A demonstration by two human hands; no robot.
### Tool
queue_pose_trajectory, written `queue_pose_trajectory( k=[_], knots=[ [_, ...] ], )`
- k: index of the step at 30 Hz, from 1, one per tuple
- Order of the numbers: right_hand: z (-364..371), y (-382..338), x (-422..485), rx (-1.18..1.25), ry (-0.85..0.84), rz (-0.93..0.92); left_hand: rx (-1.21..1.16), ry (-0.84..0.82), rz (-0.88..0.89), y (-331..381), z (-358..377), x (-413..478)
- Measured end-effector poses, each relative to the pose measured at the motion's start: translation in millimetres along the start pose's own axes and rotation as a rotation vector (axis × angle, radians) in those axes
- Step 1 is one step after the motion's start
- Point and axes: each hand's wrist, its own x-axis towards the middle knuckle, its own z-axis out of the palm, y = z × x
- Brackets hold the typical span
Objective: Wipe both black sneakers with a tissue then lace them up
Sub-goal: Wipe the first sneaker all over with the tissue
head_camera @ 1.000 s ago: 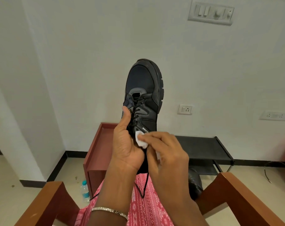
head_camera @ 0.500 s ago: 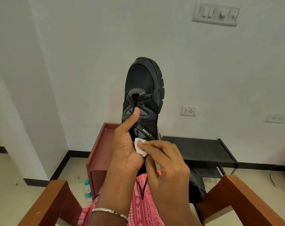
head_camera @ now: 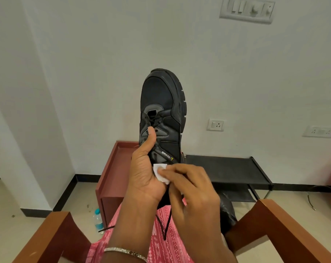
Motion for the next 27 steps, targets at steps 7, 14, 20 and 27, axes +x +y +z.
queue_pose_trajectory(
  k=[7, 14, 20, 27],
  knots=[
    [12.1, 26.7, 59.9, -0.073, 0.063, 0.005, -0.094, -0.022, -0.094, -6.7, -2.4, -1.0],
    [4.9, 16.0, 7.5, -0.029, -0.004, -0.010, -0.059, 0.008, -0.092, -2.2, -13.5, 5.2],
    [15.1, 28.6, 20.9, -0.024, -0.018, -0.009, -0.082, 0.020, -0.111, -4.2, -18.6, 6.0],
    [18.9, 18.7, 21.7, -0.025, -0.009, 0.005, -0.086, 0.029, -0.060, -5.0, -20.5, 4.8]
  ],
)
